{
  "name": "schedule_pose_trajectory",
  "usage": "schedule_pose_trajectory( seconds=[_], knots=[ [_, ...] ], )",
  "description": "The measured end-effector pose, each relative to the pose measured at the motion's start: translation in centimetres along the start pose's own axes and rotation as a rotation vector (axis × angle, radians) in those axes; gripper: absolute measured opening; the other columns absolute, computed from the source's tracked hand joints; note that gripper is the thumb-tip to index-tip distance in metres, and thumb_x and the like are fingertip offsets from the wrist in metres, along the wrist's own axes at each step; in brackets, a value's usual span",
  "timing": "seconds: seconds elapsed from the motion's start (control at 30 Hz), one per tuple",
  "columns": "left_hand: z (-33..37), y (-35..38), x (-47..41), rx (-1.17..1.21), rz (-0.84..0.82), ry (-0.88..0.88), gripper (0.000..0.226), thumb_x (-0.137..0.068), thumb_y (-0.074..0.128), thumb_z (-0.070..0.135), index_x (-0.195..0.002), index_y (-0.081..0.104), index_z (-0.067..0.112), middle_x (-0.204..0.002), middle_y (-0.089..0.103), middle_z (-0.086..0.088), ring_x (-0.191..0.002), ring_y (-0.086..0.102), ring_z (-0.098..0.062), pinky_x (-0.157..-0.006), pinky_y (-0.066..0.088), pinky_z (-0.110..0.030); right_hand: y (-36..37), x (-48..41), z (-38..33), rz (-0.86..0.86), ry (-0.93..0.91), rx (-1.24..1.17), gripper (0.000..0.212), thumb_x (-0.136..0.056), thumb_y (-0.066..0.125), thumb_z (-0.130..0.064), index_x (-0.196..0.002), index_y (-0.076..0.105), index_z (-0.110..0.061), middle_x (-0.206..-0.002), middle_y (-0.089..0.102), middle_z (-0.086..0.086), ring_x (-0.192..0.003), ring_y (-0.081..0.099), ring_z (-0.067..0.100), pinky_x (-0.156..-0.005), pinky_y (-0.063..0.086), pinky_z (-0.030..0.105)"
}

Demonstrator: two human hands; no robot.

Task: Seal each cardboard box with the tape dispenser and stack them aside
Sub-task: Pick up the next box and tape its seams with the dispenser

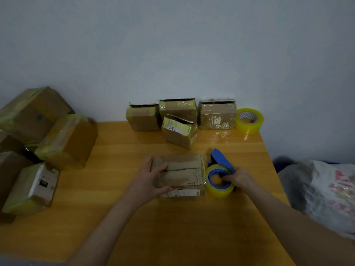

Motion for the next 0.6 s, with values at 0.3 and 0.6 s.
schedule_pose_trajectory(
  seconds=[0.3,0.6],
  knots=[
    [0.2,0.5,0.0,0.246,-0.038,-0.105,0.075,-0.075,0.077,0.038,-0.141,0.042,0.036,-0.160,0.000,-0.002,-0.144,0.020,-0.023,-0.112,0.035,-0.041,-4.1,1.1,-1.0,-0.009,0.059,-0.542,0.015,-0.088,0.065,-0.011,-0.086,0.055,-0.002,-0.068,0.052,0.011,-0.056,0.049,0.024,-0.054,0.042,0.034],
    [5.6,2.4,-2.7,0.265,-0.054,-0.061,0.078,-0.071,0.081,0.036,-0.140,0.047,0.026,-0.159,0.003,-0.008,-0.145,0.010,-0.026,-0.116,0.021,-0.041,-14.6,7.3,-9.2,-0.086,-0.345,-0.744,0.051,-0.073,0.081,-0.008,-0.116,0.054,-0.009,-0.098,0.066,0.009,-0.077,0.066,0.021,-0.064,0.051,0.031]
  ],
)
Point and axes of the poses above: each hand's wrist, its own x-axis away from the middle knuckle, its own y-axis out of the palm, z = x × y, the point moved 9 cm from there along -x, towards the middle knuckle
